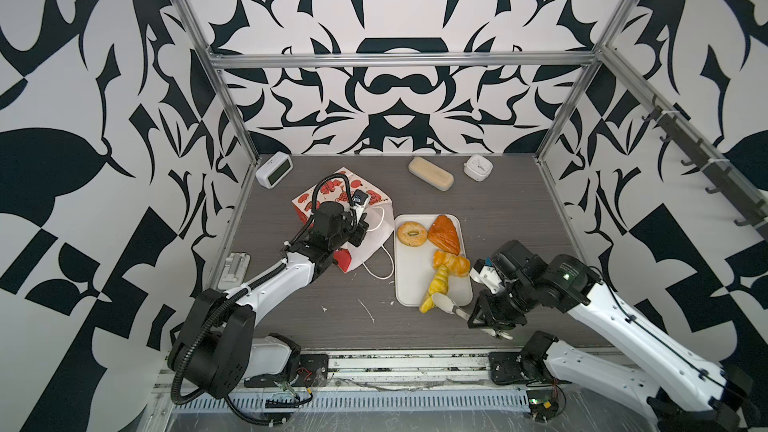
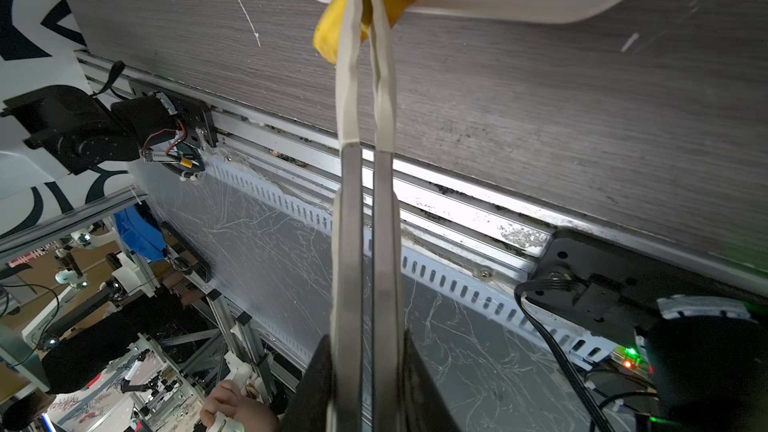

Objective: Take the fake bread out of the paper bag
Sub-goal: 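Lower the yellow roll held in the right gripper's tongs onto the white tray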

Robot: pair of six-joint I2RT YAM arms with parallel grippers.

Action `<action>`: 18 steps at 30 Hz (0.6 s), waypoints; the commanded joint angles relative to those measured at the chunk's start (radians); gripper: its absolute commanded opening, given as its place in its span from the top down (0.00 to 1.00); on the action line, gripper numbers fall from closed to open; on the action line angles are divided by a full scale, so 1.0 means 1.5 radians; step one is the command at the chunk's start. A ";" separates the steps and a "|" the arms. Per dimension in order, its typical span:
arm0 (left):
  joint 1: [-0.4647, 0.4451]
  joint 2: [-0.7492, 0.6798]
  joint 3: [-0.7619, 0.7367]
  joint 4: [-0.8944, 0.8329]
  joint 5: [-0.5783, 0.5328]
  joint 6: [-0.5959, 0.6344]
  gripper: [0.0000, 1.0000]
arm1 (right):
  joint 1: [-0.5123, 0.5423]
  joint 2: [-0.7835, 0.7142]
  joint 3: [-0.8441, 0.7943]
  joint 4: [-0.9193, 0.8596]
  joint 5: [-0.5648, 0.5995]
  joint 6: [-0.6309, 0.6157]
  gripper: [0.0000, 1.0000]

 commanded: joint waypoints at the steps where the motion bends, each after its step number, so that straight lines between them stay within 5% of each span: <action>1: 0.003 0.003 -0.014 0.029 0.010 -0.011 1.00 | -0.002 0.026 0.042 0.032 -0.002 -0.031 0.97; 18: 0.003 0.021 -0.015 0.045 0.023 -0.018 1.00 | -0.003 0.151 0.108 0.085 -0.003 -0.104 0.72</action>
